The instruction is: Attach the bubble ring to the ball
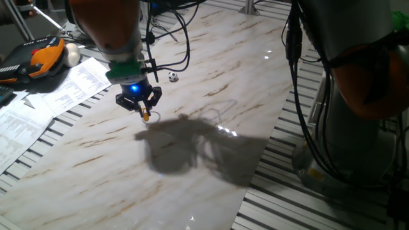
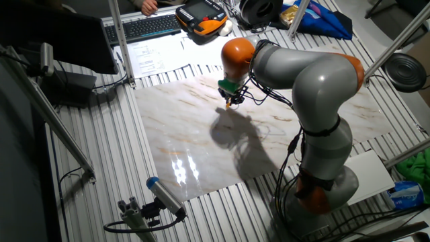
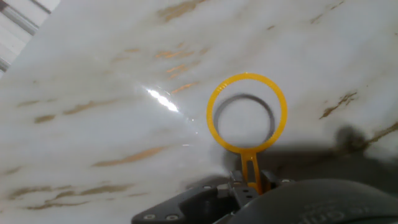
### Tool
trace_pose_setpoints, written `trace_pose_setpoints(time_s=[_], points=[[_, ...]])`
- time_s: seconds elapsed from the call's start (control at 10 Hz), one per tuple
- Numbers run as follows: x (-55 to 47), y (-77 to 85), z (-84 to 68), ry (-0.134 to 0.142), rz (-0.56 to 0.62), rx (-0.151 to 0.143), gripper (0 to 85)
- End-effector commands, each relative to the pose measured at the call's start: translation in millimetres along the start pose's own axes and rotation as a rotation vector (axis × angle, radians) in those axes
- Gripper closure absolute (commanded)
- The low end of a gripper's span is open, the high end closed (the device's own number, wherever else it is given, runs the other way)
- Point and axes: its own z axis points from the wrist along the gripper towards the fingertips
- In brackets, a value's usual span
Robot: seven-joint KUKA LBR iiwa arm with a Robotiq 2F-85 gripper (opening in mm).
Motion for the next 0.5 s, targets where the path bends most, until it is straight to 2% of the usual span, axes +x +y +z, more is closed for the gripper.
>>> trace_pose_setpoints(time_s=[0.0, 0.4], points=[[-6.0, -6.3, -1.8, 0.011, -0.003, -0.005, 85.0], [-31.6, -25.3, -15.4, 0.021, -0.029, 0.012, 85.0]])
